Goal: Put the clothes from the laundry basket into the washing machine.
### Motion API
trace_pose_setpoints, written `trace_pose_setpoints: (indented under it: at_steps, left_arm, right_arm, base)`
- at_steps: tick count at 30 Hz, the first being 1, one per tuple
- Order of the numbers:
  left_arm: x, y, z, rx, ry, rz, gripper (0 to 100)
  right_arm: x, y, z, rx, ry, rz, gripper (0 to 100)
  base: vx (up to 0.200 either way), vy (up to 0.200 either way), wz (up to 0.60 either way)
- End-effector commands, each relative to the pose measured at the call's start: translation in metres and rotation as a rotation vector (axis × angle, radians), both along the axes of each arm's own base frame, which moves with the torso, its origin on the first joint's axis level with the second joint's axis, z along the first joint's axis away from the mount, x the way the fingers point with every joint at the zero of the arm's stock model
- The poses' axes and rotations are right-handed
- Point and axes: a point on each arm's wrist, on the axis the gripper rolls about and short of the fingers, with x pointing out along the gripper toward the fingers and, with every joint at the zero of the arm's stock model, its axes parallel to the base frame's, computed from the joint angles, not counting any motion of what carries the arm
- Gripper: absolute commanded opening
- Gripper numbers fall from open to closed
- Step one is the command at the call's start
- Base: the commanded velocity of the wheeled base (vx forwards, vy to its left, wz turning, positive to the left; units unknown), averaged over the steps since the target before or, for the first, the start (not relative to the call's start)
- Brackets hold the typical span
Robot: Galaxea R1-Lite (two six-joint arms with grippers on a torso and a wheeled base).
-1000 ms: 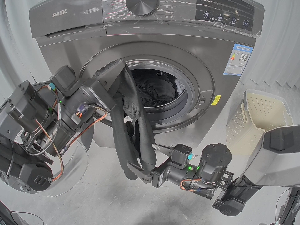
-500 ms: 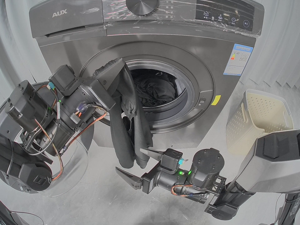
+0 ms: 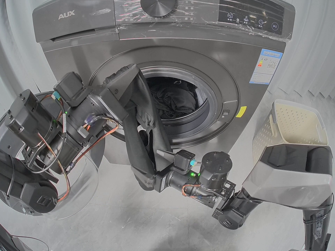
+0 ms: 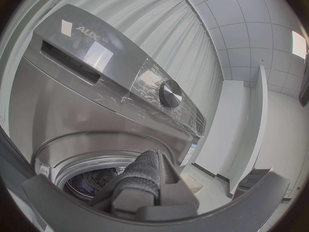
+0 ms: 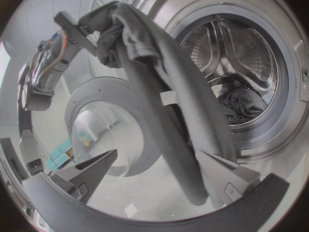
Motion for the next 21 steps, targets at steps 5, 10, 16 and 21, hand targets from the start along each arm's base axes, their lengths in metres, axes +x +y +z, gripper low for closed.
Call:
trace_pose_setpoints:
  at_steps: [5,10,16,21]
  left_arm:
    - [0.0,0.0,0.001,-0.005,-0.007,-0.003,0]
    - [-0.001,0.0,0.001,-0.007,-0.007,-0.004,0]
    - [-0.001,0.001,0.002,-0.01,-0.011,-0.006,0]
    - [-0.002,0.001,0.004,-0.015,-0.02,-0.007,0]
  right_arm:
    - [0.043,-0.024,-0.014,0.009,-0.008,-0.116,100]
    - [0.051,-0.026,-0.014,0.018,-0.017,-0.139,100]
    - [0.061,-0.019,-0.03,0.001,-0.015,-0.158,100]
    - [0.067,-0.014,-0.039,-0.015,-0.033,-0.163,100]
  base:
    - [0.0,0.0,0.0]
    - [0.0,0.0,0.0]
    - [0.0,0.0,0.0]
    - [0.0,0.0,0.0]
